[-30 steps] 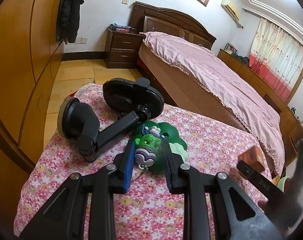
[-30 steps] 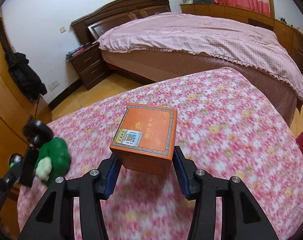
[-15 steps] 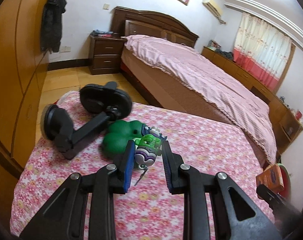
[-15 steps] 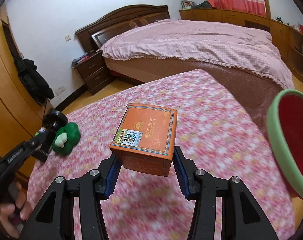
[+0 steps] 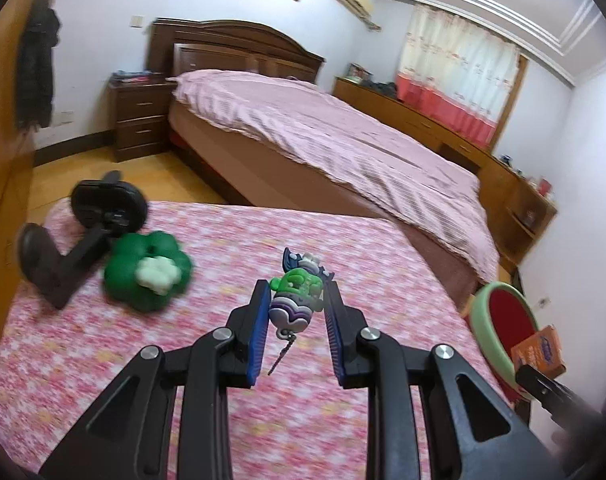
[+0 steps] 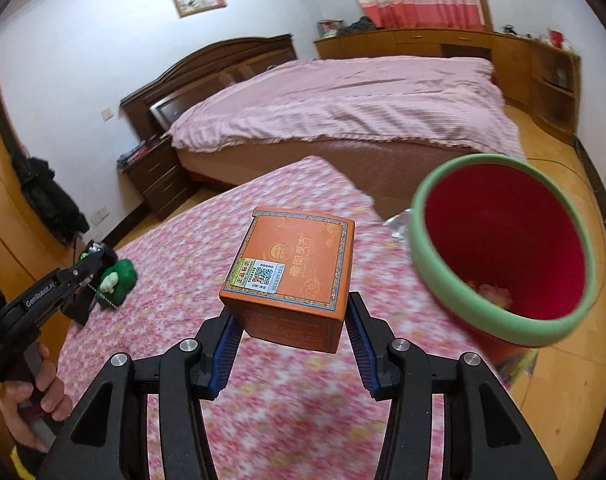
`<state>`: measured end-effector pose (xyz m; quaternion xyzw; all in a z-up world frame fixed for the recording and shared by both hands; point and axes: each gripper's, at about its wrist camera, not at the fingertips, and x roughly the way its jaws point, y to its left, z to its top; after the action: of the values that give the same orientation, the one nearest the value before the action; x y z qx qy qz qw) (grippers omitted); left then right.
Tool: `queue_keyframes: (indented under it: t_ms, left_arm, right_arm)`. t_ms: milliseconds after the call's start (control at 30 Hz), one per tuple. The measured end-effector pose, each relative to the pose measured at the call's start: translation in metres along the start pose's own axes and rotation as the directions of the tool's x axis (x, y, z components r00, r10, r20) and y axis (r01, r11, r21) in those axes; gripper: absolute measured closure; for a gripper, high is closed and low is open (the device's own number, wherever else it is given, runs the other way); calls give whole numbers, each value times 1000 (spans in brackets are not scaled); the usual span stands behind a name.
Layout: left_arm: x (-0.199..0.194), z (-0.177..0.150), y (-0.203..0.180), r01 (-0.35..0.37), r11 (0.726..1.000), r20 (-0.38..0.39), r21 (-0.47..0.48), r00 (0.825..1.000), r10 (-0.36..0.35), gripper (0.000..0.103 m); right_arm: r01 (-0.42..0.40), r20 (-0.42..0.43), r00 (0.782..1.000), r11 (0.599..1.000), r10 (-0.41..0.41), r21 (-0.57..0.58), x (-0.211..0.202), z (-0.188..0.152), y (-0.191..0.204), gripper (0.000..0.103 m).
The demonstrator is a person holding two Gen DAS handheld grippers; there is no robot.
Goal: Collect trash
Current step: 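Carry the toy and orange box over the red bucket and open both tools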
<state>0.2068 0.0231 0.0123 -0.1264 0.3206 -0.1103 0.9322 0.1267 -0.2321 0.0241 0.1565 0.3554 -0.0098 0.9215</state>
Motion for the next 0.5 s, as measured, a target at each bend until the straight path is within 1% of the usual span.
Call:
queue_keyframes:
  t_ms: [233, 500]
  left_arm:
    - [-2, -8, -43, 77, 996, -40, 48, 996, -75, 77]
    - [4, -14, -97, 168, 981, -106, 101, 982, -157, 77]
  right_arm:
    - [29, 37, 999, 997, -32, 76, -23, -1, -42, 51]
    - [47, 72, 996, 986, -59, 160, -38, -1, -85, 51]
